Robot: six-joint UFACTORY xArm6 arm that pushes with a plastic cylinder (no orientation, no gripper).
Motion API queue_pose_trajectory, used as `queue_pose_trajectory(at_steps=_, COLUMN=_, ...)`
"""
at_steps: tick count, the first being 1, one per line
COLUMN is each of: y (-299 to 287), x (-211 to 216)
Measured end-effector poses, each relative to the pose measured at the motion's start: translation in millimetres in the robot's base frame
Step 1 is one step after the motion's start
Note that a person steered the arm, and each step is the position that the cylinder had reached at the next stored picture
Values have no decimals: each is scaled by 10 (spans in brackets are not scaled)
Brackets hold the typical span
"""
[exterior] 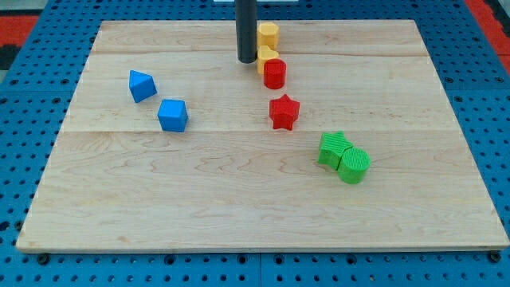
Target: Adjust the red circle and heart to the top of the red star
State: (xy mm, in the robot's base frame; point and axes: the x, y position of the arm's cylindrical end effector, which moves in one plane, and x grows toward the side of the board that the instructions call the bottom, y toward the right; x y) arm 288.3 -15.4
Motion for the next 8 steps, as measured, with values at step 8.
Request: queue_pose_trajectory(at_steps=8, y=1481, x=764)
